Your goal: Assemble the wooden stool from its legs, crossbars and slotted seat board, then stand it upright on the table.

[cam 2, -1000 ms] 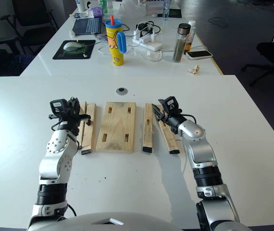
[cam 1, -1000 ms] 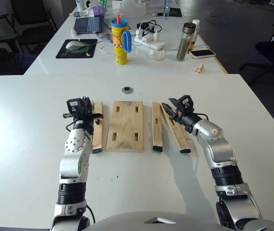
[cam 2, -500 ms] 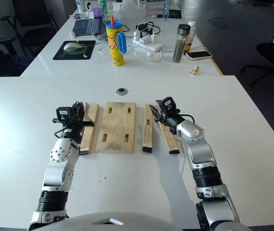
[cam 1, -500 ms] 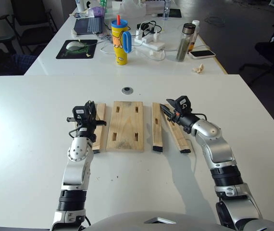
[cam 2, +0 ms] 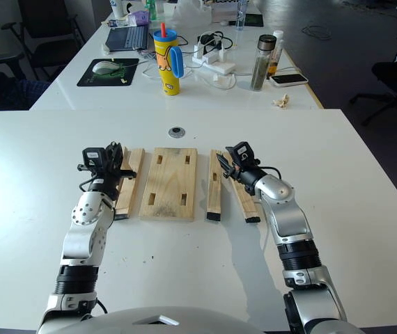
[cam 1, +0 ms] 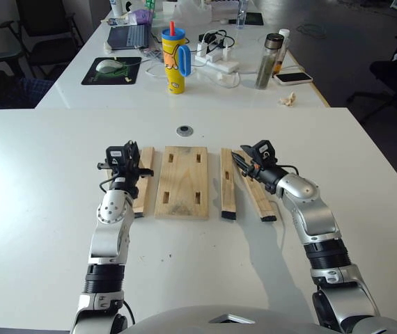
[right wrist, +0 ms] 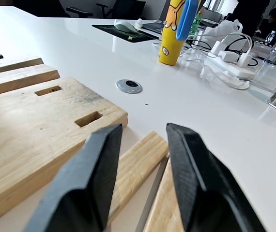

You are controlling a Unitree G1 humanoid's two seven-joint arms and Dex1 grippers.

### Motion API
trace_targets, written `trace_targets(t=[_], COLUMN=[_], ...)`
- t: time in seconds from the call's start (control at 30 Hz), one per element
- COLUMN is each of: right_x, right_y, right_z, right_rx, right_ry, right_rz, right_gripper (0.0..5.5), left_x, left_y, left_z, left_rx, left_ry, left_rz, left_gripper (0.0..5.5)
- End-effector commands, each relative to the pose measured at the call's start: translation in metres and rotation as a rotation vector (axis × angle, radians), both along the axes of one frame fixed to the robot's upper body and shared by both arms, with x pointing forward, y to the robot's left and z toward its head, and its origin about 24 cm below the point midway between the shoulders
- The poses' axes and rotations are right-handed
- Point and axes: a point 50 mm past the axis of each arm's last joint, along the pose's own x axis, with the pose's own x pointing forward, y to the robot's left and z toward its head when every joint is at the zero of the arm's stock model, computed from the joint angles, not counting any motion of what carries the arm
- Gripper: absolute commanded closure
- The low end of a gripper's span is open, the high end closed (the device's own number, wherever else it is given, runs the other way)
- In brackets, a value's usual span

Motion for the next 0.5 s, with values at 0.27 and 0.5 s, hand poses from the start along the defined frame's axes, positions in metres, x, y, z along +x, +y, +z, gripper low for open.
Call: trace_targets(t=[0.27,0.5], right_x=[0.005,0.001], right_y=[0.003,0.007], right_z=[0.003,-0.002], right_rx=[0.005,0.020], right_ry=[-0.012,0.008], right_rz=[0.008,0.026], right_gripper=[3.82,3.82], left_x=[-0.001,-0.003], left_y=[0.004,0.005], left_z=[-0.029,0.003], left_rx=[-0.010,-0.044], left_ry=[0.163,-0.032], left_rz=[0.001,0.044], left_gripper=[4.61,3.64])
